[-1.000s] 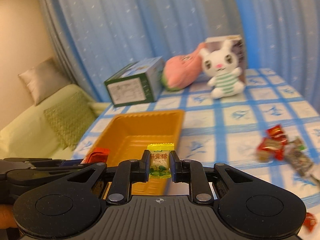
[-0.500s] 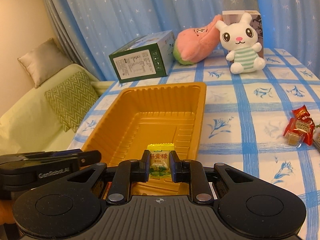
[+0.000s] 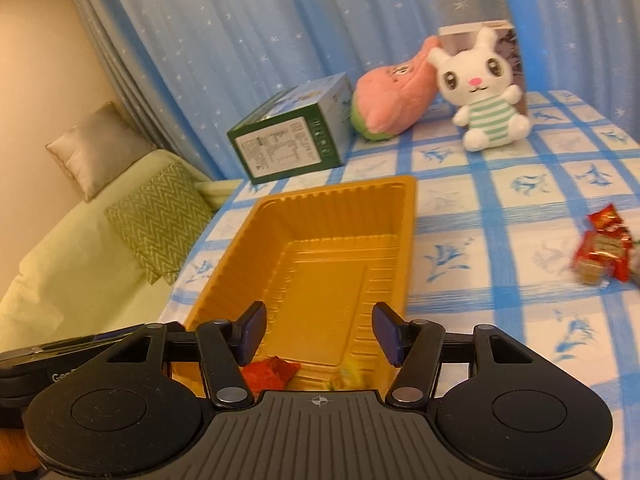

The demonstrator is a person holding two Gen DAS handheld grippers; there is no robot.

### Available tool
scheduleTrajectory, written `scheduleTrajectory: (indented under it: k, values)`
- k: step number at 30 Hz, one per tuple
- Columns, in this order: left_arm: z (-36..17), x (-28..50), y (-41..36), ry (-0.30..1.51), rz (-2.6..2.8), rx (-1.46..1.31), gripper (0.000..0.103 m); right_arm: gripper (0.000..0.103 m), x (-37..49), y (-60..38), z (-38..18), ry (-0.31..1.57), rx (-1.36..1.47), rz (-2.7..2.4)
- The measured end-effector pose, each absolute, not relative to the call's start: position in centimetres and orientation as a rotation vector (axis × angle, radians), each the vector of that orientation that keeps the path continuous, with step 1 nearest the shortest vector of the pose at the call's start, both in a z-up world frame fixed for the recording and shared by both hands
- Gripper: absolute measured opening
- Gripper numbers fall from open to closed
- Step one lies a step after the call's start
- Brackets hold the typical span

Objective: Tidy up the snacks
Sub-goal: 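Carry both candies to the orange tray and open both grippers to drop them, then move both tools back toward the snack pile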

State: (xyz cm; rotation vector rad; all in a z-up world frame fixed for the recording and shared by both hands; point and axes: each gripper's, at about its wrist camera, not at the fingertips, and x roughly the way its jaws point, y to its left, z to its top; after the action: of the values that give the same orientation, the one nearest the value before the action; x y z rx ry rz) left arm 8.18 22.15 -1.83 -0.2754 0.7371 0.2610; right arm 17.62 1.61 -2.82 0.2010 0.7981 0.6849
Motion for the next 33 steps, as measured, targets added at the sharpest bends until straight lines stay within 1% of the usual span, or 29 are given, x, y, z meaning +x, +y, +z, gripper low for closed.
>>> scheduleTrajectory:
  k: [8, 10, 12, 18, 24, 33]
  values:
    - [-0.9, 6.0, 19.0, 0.730, 0.226, -0.289, 0.052, 0.059, 14.2, -3.7, -1.3, 0.804, 0.172, 0.510]
    - [-0.6, 5.4, 18.1, 0.722, 0.217, -0.297, 0.057, 0.059, 13.4, -5.1, -1.1, 0.815, 0.165, 0.469]
    - [-0.3, 4.8, 17.0, 0.715, 0.199, -0.295, 0.061, 0.059, 12.6, -6.4, -0.8, 0.828, 0.165, 0.430]
    - [0.0, 3.8, 13.5, 0.725, 0.133, -0.278, 0.063, 0.059, 10.0, -10.1, -0.1, 0.833, 0.133, 0.342]
    - [0.1, 3.8, 10.1, 0.738, 0.063, -0.262, 0.067, 0.059, 7.8, -13.1, 0.3, 0.838, 0.086, 0.277]
    - [-0.3, 4.6, 6.1, 0.766, -0.011, -0.228, 0.068, 0.059, 6.7, -16.9, 0.2, 0.838, 0.096, 0.217]
